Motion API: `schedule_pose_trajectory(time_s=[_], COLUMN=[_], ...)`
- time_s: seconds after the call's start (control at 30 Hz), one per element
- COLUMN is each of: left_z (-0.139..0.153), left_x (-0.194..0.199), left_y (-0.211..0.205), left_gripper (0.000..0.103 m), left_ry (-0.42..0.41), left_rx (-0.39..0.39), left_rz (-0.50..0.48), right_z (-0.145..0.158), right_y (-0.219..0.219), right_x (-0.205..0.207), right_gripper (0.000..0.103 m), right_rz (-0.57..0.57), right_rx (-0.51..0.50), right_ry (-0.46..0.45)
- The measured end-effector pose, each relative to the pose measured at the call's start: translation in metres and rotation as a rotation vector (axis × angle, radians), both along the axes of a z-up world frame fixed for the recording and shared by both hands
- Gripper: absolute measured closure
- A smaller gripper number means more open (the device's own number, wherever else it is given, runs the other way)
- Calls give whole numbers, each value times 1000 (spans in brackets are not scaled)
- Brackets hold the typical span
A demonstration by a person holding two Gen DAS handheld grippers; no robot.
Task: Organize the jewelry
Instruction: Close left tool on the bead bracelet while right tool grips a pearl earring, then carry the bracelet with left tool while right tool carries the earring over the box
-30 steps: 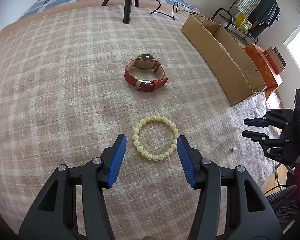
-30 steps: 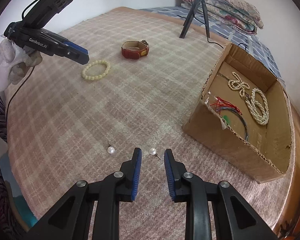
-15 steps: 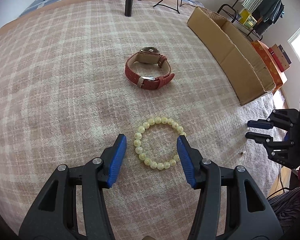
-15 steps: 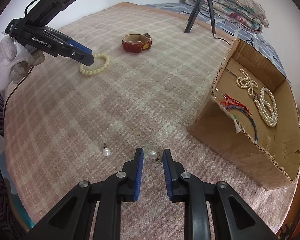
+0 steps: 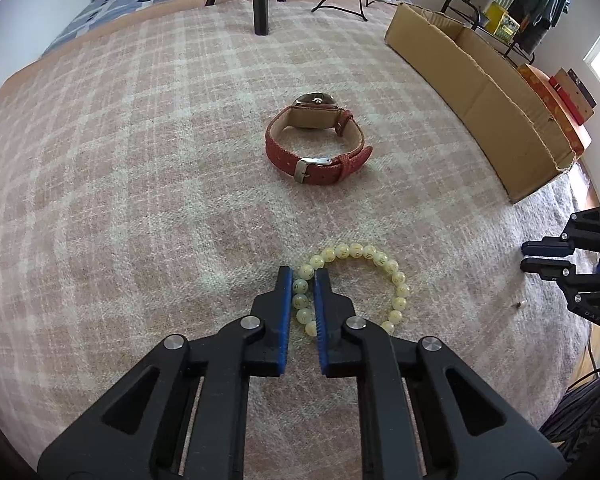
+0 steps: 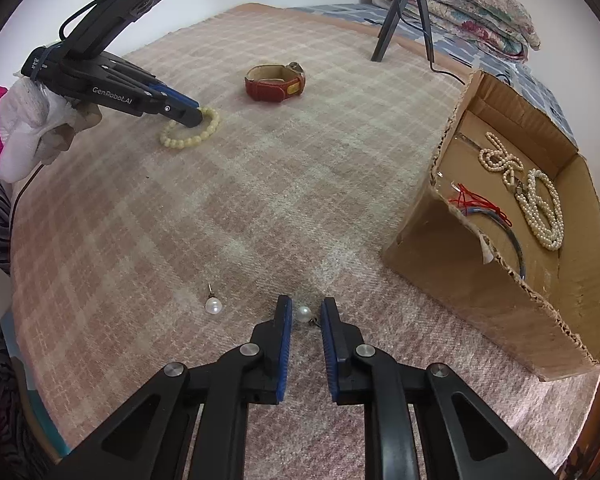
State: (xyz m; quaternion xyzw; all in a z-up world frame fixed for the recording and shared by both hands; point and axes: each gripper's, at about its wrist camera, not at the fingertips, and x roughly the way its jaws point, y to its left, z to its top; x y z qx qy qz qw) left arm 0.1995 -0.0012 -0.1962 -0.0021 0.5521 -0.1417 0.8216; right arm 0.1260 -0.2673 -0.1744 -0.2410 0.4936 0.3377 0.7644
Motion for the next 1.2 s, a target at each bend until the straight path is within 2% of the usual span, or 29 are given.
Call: schedule_pose_trajectory(time_s=[0.23, 0.57, 1.2], left_z=[8, 44, 99], left_x=[-4, -13, -24], left_y=[-1, 5, -1], left_gripper=[97, 98, 98], left_ry=[-19, -88, -181], left_rx=[-10, -77, -177], left_rz=[1, 9, -2], right_z=[2, 16, 89], right_y=[2, 7, -12], right_x=[-3, -15, -23], right_gripper=[94, 95, 95], right_rz=[-4, 0, -100], right_rx=[8, 28, 162], right_ry=[0, -26, -160])
